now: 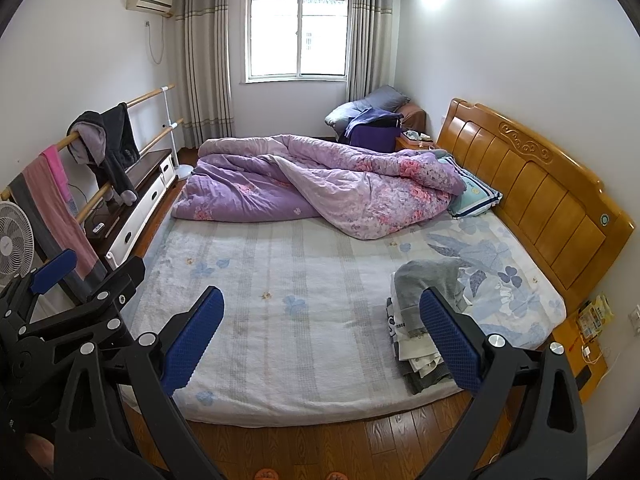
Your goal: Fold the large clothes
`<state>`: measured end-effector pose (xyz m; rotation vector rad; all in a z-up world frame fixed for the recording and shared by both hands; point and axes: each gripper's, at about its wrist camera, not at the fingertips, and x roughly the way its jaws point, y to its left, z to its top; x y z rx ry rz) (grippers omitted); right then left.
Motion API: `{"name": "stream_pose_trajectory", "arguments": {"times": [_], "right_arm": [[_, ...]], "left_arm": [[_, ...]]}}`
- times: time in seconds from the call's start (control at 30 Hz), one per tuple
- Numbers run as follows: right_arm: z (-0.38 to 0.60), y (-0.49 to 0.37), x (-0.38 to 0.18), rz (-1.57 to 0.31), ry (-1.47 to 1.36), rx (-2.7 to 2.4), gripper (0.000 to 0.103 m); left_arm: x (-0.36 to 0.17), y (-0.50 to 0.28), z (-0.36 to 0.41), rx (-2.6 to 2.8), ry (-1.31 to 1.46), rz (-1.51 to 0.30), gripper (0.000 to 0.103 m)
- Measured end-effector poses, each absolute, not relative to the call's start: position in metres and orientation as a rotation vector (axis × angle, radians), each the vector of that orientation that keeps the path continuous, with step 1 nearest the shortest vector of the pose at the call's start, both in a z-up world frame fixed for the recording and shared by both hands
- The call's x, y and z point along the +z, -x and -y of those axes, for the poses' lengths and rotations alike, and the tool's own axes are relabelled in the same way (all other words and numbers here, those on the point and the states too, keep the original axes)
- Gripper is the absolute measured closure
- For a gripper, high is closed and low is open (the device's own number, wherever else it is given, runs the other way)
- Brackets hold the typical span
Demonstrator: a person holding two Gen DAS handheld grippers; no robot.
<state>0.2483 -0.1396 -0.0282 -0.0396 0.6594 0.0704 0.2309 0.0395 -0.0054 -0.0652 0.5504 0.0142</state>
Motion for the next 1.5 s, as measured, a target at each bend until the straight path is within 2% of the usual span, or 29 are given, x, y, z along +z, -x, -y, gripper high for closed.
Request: {"name": "stream_pose_trajectory", "arguments": {"times": [1.5], "right_arm": [[0.136, -0.234, -0.019, -0.663, 0.019, 0.044, 0.008]], "left_arm": [[0.004, -0.225, -0.038, 0.012, 0.036, -0.542, 0.011]]}}
